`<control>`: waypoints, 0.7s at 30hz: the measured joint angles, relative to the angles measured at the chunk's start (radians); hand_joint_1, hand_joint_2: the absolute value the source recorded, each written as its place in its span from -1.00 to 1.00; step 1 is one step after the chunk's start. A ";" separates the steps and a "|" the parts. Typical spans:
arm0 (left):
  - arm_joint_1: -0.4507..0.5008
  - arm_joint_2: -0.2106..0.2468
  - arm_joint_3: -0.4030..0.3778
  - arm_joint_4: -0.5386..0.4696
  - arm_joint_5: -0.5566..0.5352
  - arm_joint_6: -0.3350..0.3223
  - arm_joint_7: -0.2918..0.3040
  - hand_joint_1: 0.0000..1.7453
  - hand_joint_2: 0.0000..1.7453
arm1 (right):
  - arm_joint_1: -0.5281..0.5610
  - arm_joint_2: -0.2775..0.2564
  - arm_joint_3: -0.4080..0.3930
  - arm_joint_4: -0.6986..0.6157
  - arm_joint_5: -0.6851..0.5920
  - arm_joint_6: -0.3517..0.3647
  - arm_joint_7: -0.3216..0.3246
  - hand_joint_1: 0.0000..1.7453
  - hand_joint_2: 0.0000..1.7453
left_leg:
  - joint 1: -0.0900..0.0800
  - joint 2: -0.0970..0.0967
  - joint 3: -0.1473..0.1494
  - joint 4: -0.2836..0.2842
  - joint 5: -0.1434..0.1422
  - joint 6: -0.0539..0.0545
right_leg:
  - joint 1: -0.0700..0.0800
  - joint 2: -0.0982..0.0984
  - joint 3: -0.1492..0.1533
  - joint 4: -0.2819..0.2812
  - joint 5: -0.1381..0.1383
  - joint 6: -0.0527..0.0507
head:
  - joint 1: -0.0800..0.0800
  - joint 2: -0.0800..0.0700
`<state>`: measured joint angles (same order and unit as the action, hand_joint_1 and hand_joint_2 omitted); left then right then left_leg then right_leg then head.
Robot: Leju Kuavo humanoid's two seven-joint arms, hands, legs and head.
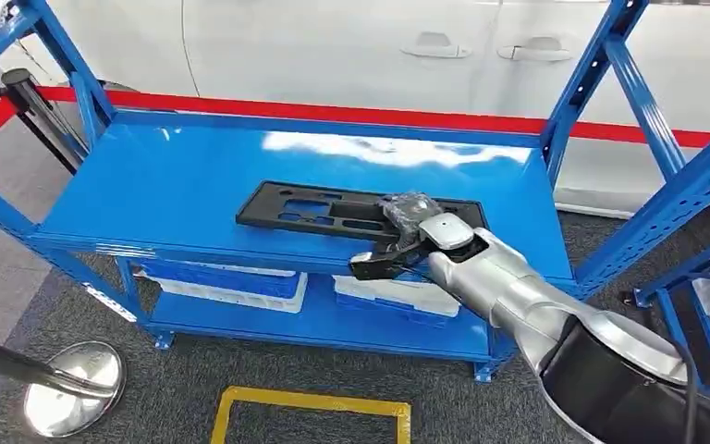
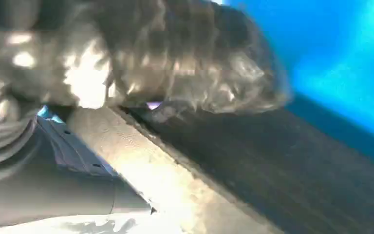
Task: Take the parts from the cabinet and place them on the table.
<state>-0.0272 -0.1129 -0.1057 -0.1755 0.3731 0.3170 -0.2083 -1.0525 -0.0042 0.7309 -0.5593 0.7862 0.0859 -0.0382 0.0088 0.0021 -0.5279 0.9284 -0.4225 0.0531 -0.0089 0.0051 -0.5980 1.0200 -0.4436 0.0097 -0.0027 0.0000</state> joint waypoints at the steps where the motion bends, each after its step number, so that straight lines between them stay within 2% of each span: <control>1: -0.002 0.000 0.000 0.000 0.000 0.000 0.000 -1.00 -1.00 | -0.004 0.000 0.000 0.001 0.002 0.000 0.000 1.00 1.00 | 0.003 0.001 0.009 -0.014 0.005 0.006 | -0.001 0.002 -0.024 0.050 -0.032 0.001 | -0.001 0.000; 3: -0.003 -0.001 0.000 0.000 0.000 0.000 0.002 -1.00 -1.00 | -0.003 -0.001 0.000 0.003 0.005 -0.004 0.003 1.00 1.00 | 0.006 0.002 0.011 -0.015 0.003 0.002 | -0.009 0.001 -0.091 0.176 -0.085 0.008 | -0.001 0.000; 4: -0.002 -0.001 0.000 0.000 0.000 0.000 0.002 -1.00 -1.00 | 0.000 -0.001 0.000 0.004 0.005 -0.007 0.002 1.00 1.00 | 0.008 0.002 0.014 -0.013 -0.001 -0.003 | -0.017 0.001 -0.123 0.230 -0.097 0.016 | -0.001 0.000; 5: -0.002 0.000 0.000 0.000 0.000 0.001 0.002 -1.00 -1.00 | 0.001 -0.001 0.000 0.004 0.005 -0.006 0.001 1.00 1.00 | 0.012 0.002 0.015 -0.010 -0.005 -0.009 | -0.025 -0.001 -0.139 0.251 -0.095 0.021 | -0.002 0.000; 6: -0.002 0.000 0.000 0.000 -0.001 0.001 0.002 -1.00 -1.00 | 0.002 -0.002 0.000 0.005 0.005 -0.005 0.001 1.00 1.00 | 0.018 0.002 0.015 -0.005 -0.010 -0.015 | -0.030 -0.002 -0.136 0.238 -0.077 0.027 | -0.001 0.000; 7: -0.002 0.000 0.000 0.000 -0.002 0.001 0.002 -1.00 -1.00 | 0.004 -0.004 0.000 0.006 0.005 -0.004 0.002 1.00 1.00 | 0.030 -0.002 0.014 0.011 -0.022 -0.028 | -0.039 -0.005 -0.102 0.167 -0.026 0.038 | -0.002 0.000; 8: -0.001 0.000 0.000 0.000 -0.002 0.001 0.003 -1.00 -1.00 | 0.006 -0.007 0.000 0.007 0.005 -0.006 0.002 1.00 1.00 | 0.037 -0.005 0.012 0.027 -0.033 -0.038 | -0.046 -0.007 -0.072 0.104 0.009 0.046 | -0.001 0.000; 9: 0.001 -0.001 0.000 0.000 -0.004 0.000 0.003 -1.00 -1.00 | 0.005 -0.009 0.000 0.007 0.006 -0.007 0.002 1.00 1.00 | 0.048 -0.005 0.006 0.057 -0.054 -0.055 | -0.051 -0.008 -0.038 0.032 0.015 0.062 | -0.001 0.000; 10: 0.001 0.003 0.000 0.000 -0.005 0.000 0.002 -1.00 -1.00 | 0.003 -0.010 0.000 0.009 0.008 -0.007 0.002 1.00 1.00 | 0.040 -0.008 -0.006 0.071 -0.065 -0.072 | -0.041 0.003 -0.050 0.059 -0.003 0.059 | 0.001 0.000; 11: 0.001 0.003 0.000 0.000 -0.005 -0.006 -0.005 -1.00 -1.00 | 0.000 -0.011 0.000 0.008 0.010 -0.010 -0.001 1.00 1.00 | 0.042 -0.010 -0.013 0.092 -0.075 -0.079 | -0.040 0.011 -0.048 0.060 -0.006 0.031 | -0.003 0.000; 12: 0.000 0.002 0.000 0.000 -0.004 -0.009 -0.011 -1.00 -1.00 | 0.001 -0.011 0.000 0.007 0.013 -0.016 -0.001 1.00 1.00 | 0.041 -0.009 -0.009 0.088 -0.074 -0.081 | -0.039 0.010 -0.050 0.063 -0.009 0.017 | -0.002 0.000; 13: 0.001 0.001 0.000 0.000 0.003 -0.017 -0.012 -1.00 -1.00 | 0.000 -0.012 0.000 0.007 0.017 -0.020 -0.002 1.00 1.00 | 0.043 -0.011 -0.006 0.086 -0.077 -0.077 | -0.044 0.011 -0.047 0.060 -0.008 0.012 | -0.002 0.000; 15: 0.002 0.000 0.002 0.000 0.014 -0.026 -0.012 -1.00 -1.00 | -0.003 -0.013 0.000 0.006 0.023 -0.022 -0.002 1.00 1.00 | 0.043 -0.010 0.001 0.078 -0.067 -0.058 | -0.043 0.012 -0.039 0.053 -0.006 0.008 | -0.002 0.000; 16: 0.001 0.000 0.003 0.000 0.014 -0.028 -0.012 -1.00 -1.00 | -0.006 -0.013 0.000 0.004 0.026 -0.022 -0.002 1.00 1.00 | 0.042 -0.010 0.003 0.073 -0.064 -0.054 | -0.043 0.012 -0.038 0.052 -0.006 0.008 | -0.003 0.000; 18: 0.000 0.000 0.007 0.000 0.018 -0.029 -0.010 -1.00 -1.00 | -0.022 -0.016 0.000 -0.008 0.031 -0.018 -0.002 1.00 1.00 | 0.040 -0.008 0.006 0.060 -0.067 -0.047 | -0.039 0.012 -0.039 0.052 -0.009 -0.001 | -0.002 0.000; 21: 0.002 0.000 0.012 0.000 0.023 -0.031 -0.004 -1.00 -1.00 | -0.041 -0.019 0.000 -0.032 0.040 -0.006 0.006 1.00 1.00 | 0.040 -0.008 0.004 0.058 -0.064 -0.053 | -0.035 0.012 -0.040 0.053 -0.008 -0.003 | -0.002 0.000</control>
<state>-0.0248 -0.1129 -0.0938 -0.1755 0.3960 0.2857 -0.2125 -1.0935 -0.0237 0.7313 -0.5914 0.8267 0.0800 -0.0322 0.0492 -0.0055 -0.5239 0.9868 -0.4862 0.0001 -0.0438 0.0173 -0.6385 1.0728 -0.4511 0.0069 -0.0050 0.0000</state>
